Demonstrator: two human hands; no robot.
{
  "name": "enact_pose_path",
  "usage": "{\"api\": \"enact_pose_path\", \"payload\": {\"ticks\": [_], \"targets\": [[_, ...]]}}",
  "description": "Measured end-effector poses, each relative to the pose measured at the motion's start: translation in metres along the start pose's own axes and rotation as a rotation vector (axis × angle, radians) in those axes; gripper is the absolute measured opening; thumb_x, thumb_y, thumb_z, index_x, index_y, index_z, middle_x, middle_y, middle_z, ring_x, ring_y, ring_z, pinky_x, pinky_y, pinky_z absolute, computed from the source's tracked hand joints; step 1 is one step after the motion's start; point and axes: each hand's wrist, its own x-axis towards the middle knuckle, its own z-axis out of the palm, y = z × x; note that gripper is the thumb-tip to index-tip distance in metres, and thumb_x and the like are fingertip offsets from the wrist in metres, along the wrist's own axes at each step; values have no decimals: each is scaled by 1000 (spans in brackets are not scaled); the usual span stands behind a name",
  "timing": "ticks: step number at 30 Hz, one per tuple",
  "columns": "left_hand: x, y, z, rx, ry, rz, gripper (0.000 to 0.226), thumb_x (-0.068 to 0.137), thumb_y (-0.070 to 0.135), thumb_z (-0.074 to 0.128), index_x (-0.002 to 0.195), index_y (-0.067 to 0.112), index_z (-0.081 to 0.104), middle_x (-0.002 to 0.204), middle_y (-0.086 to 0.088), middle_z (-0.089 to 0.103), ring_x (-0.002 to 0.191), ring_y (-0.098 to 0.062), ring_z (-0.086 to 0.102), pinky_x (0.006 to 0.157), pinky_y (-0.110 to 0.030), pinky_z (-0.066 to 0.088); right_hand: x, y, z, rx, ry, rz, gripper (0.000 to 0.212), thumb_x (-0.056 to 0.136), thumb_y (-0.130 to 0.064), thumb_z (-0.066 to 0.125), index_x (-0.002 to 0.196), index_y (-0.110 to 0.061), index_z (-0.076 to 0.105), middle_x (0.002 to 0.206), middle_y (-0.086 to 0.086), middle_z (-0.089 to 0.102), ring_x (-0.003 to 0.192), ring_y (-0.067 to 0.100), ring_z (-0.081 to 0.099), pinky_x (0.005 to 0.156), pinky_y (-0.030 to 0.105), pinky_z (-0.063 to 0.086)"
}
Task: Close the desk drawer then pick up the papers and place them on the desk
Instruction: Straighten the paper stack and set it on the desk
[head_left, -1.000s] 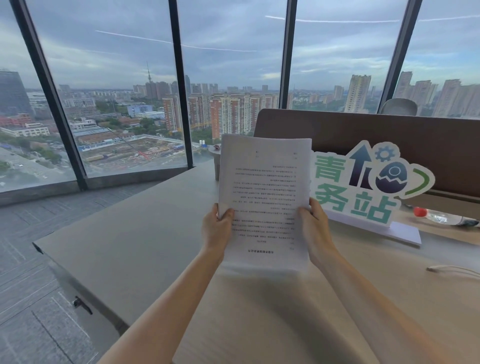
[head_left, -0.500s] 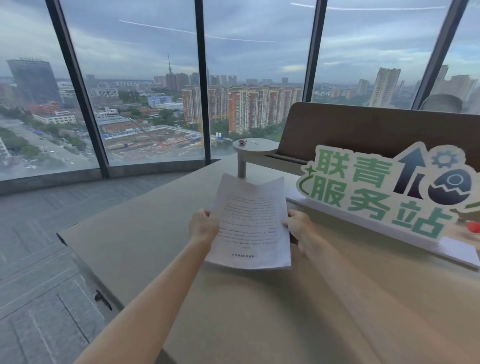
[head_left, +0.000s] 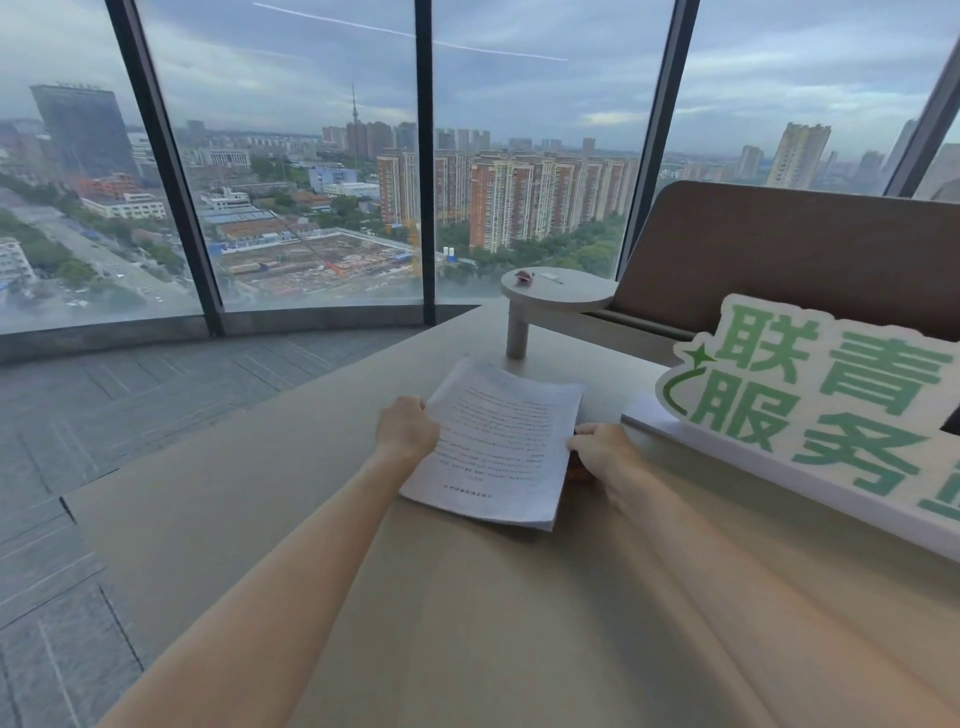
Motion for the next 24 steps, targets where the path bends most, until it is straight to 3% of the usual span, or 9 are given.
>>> {"api": "enact_pose_path", "payload": {"ticks": [3, 5, 6, 8, 10, 12, 16, 21, 24], "targets": [[24, 0, 0, 57, -9, 20, 26, 83, -2, 44, 61, 10, 51, 82, -24, 67, 98, -43, 63, 76, -41, 49, 29, 1, 8, -4, 12, -31, 18, 74, 2, 57, 78, -3, 74, 85, 12, 78, 80, 30, 76, 82, 48, 61], [39, -1, 1, 78, -10, 35, 26, 87, -1, 44, 96, 3, 68, 106, -24, 69, 111, -41, 61, 88, -39, 48, 39, -1, 14, -21, 24, -39, 17, 73, 5, 59, 74, -6, 73, 86, 11, 78, 80, 30, 76, 81, 46, 62], [46, -2, 2, 83, -1, 39, 36, 88, 0, 45, 118, 3, 64, 119, -23, 66, 118, -39, 58, 95, -38, 46, 39, -5, 17, -34, 34, -45, 18, 74, 7, 61, 74, -8, 70, 88, 11, 77, 81, 30, 75, 80, 44, 62], [55, -4, 4, 89, 10, 57, 47, 88, -1, 47, 133, 8, 56, 128, -19, 62, 121, -36, 55, 99, -37, 44, 39, -9, 22, -58, 57, -67, 22, 78, 7, 63, 82, -14, 62, 92, 11, 73, 83, 28, 74, 68, 34, 63], [62, -5, 5, 98, 19, 82, 43, 87, 0, 48, 127, 9, 62, 125, -18, 64, 118, -35, 57, 96, -37, 46, 40, -10, 25, -100, 74, -106, 26, 80, 3, 66, 94, -18, 59, 94, 10, 72, 82, 26, 74, 54, 22, 56], [66, -7, 6, 106, 27, 93, 37, 88, 2, 48, 119, 10, 67, 121, -16, 67, 114, -35, 59, 93, -38, 48, 46, -7, 26, -149, 96, -137, 23, 80, -1, 67, 98, -15, 63, 95, 11, 74, 78, 25, 75, 54, 20, 55], [70, -10, 6, 108, 43, 88, 38, 85, 3, 48, 115, 11, 70, 118, -15, 69, 112, -35, 60, 93, -38, 49, 48, -6, 30, -223, 138, -168, 25, 77, -4, 65, 100, 1, 71, 90, 14, 76, 74, 26, 75, 66, 30, 61], [80, -6, 9, 64, 54, 94, 38, 86, 0, 49, 116, 7, 70, 120, -17, 69, 115, -35, 59, 98, -36, 47, 48, -5, 32, -316, 193, -226, 49, 78, -11, 70, 125, -6, 62, 104, 12, 73, 103, 28, 67, 94, 33, 53], [84, -4, 12, 66, 34, 92, 38, 87, -1, 47, 118, 4, 69, 121, -19, 67, 117, -36, 57, 99, -36, 46, 50, -5, 33, -271, 176, -212, 27, 81, -9, 67, 108, -5, 70, 96, 10, 70, 81, 26, 72, 64, 25, 61]]}}
